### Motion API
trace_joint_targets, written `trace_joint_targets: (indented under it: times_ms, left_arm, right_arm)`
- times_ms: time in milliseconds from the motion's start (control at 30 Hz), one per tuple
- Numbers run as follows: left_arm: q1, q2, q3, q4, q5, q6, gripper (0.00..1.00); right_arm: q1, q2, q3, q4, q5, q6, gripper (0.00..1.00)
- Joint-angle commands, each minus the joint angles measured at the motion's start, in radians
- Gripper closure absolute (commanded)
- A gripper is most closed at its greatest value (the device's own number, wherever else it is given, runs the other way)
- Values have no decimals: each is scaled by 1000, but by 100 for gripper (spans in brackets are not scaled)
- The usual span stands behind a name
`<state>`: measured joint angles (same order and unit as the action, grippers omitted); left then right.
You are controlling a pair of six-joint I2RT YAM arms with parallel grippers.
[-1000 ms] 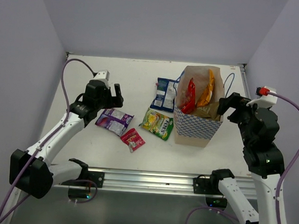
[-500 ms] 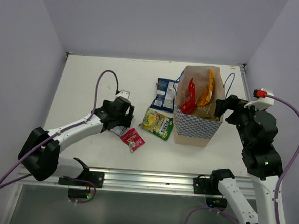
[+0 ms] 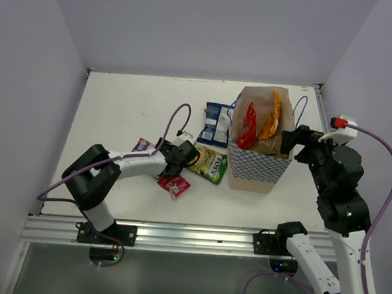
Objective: Place the snacks into the paper bag
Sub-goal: Pick up the snack from the center of the board.
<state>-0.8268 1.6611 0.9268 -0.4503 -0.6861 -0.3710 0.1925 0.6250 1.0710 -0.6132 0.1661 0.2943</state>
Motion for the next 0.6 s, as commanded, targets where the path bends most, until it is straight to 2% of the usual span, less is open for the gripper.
trace_joint_targets:
  times_ms: [0, 133, 267, 500, 567]
  left_arm:
    - [0, 31, 37, -10, -117, 12, 15]
    - [5, 74, 43, -28, -156, 1, 22]
    - [11, 101, 38, -34, -126, -20, 30]
    - [31, 126, -2, -18, -78, -46, 62]
    - [32, 121, 4, -19, -78, -52, 67]
  right_arm:
    - [8, -15, 0, 30, 18, -20, 1]
    - [10, -15, -5, 33, 16, -21, 1]
    - [15, -18, -9, 38, 24, -24, 1]
    - [25, -28, -20, 49, 38, -30, 1]
    - [27, -28, -22, 49, 38, -32, 2]
